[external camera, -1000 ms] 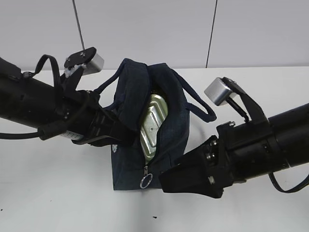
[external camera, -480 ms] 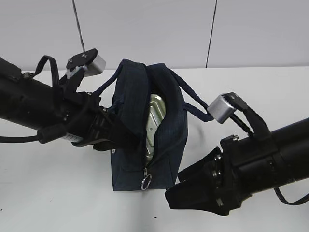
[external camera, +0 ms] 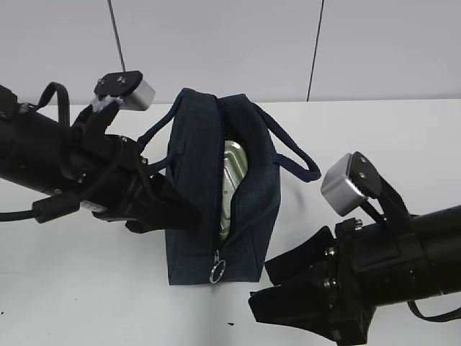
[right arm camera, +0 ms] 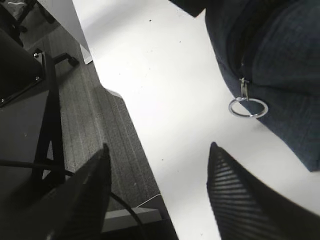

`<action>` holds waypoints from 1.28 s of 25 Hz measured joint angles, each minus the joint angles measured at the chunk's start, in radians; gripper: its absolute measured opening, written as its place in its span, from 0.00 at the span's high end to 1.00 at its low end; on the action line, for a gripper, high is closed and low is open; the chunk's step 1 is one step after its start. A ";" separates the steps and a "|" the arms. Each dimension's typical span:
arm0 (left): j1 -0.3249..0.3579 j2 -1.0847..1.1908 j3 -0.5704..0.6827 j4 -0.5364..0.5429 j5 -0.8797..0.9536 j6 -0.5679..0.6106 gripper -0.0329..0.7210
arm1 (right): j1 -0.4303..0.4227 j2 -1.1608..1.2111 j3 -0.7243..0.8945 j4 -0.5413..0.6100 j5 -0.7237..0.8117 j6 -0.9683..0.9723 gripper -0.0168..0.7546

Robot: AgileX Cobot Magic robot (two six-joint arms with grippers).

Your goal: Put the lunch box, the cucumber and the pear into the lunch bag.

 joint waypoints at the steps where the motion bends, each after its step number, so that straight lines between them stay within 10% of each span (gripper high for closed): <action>1: 0.000 0.001 0.000 -0.005 -0.004 0.000 0.54 | 0.000 0.000 0.002 0.015 -0.002 -0.018 0.37; 8: 0.000 0.002 0.000 -0.022 -0.042 0.000 0.56 | 0.000 0.000 0.003 0.067 -0.004 -0.071 0.37; 17: -0.001 0.002 0.000 -0.020 -0.051 0.000 0.95 | 0.000 0.058 0.003 0.069 0.002 -0.120 0.37; 32: -0.001 0.002 0.000 -0.023 -0.053 0.000 0.97 | 0.000 0.290 -0.018 0.190 0.063 -0.406 0.37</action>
